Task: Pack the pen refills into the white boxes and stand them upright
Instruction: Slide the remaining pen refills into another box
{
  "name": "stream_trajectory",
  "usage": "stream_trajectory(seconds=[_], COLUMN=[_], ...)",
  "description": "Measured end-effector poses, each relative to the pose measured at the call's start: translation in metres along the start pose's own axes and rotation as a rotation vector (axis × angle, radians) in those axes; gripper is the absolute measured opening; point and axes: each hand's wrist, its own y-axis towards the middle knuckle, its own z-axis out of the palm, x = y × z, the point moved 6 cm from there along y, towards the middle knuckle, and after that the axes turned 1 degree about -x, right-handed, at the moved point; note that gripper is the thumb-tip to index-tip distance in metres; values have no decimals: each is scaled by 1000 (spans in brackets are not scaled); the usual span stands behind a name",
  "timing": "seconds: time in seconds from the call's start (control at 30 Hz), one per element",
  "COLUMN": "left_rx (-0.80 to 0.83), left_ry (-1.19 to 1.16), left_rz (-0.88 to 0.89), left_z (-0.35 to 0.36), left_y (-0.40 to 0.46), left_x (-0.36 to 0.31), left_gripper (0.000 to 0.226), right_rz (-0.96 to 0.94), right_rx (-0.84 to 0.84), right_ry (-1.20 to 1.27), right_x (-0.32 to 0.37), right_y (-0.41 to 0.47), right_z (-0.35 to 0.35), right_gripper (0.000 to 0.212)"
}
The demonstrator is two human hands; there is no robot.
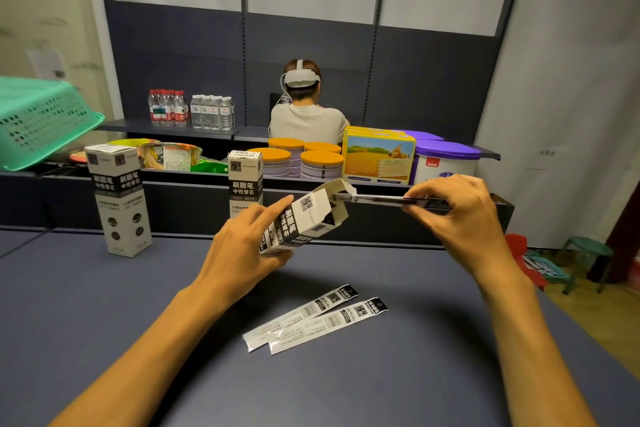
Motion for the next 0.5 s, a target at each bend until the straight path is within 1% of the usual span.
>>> stream_trajectory(seconds=[0.17,0.4,0.5], left_rx=[21,26,27], left_ry=[26,51,57], left_rz=[18,65,75], left_z=[2,2,2], left_y=[0,0,0], left_x=[-2,-7,-9], left_gripper=[92,94,94], right_rz=[-129,-247,-289], right_rx=[11,37,47], right_ry=[-166,-255,-256], right_x=[21,54,65], right_y=[8,11,7], right_z=[6,29,43], right_gripper=[21,19,20])
